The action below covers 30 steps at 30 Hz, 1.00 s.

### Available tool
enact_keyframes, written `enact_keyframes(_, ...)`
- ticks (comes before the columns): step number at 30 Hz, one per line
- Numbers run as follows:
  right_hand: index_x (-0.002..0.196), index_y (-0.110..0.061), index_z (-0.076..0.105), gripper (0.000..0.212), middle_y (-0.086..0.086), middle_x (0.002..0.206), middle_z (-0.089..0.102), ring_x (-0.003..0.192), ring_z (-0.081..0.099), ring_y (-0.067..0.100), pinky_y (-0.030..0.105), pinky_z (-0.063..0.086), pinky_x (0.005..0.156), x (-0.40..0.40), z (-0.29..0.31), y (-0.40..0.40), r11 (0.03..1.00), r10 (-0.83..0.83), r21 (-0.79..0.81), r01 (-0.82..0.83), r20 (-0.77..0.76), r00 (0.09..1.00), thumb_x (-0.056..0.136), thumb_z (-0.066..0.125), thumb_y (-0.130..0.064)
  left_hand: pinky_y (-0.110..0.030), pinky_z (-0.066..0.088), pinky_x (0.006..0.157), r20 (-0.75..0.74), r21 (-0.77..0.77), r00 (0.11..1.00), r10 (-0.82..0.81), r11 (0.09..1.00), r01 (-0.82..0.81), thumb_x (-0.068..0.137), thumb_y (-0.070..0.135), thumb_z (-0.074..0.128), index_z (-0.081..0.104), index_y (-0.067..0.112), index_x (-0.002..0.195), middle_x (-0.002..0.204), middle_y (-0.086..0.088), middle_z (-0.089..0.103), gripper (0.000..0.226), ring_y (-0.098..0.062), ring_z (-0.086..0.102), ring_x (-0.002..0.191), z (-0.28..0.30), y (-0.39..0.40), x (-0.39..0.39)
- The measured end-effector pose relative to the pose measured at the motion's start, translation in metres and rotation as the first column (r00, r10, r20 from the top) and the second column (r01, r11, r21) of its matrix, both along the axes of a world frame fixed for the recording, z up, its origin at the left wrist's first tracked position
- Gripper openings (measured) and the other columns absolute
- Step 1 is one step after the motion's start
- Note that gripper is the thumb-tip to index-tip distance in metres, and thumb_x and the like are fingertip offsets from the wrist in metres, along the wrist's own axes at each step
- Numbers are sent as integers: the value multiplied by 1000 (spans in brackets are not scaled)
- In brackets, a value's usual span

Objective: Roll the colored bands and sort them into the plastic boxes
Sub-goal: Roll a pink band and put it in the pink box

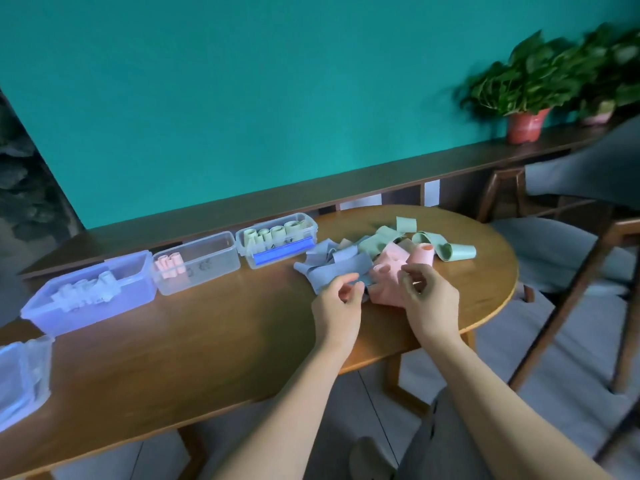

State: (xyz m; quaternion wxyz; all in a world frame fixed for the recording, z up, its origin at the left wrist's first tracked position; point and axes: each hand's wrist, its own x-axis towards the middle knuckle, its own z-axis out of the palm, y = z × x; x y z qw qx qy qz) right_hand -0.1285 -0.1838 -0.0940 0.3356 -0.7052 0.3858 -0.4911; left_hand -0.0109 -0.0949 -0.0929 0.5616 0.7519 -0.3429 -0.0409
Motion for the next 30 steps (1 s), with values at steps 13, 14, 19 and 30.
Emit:
enact_keyframes(13,140,-20,56,45,6,122,67,92,61,16,27,55,78,-10,2,-114,993,-3,114,35,-265,964,100,57,-41,0,42,69,228,-196,974,-9,979,55,94,23,70,75,17,107,97,10,71,15,5,62,87,4,-65,-44)
enact_keyframes(14,137,-21,59,39,5,123,67,90,59,14,21,50,72,-7,2,-117,995,18,102,10,-267,964,101,56,-36,0,42,69,220,-201,976,-3,978,48,93,23,71,75,18,106,96,11,71,15,3,63,86,3,-68,-42)
enact_keyframes(19,124,-20,70,26,2,114,68,86,57,10,18,44,68,-5,2,-123,994,43,108,-23,-191,981,100,60,-22,-2,45,68,242,-192,970,-4,980,52,94,26,69,74,21,107,98,10,71,15,7,63,86,1,-70,-40)
enact_keyframes(30,86,-18,77,20,-3,84,73,79,67,16,23,53,64,-13,76,-78,924,377,-4,-383,188,907,86,73,-37,-7,50,79,308,-259,951,19,964,65,92,30,71,71,27,113,105,17,69,21,12,59,96,29,-63,-34)
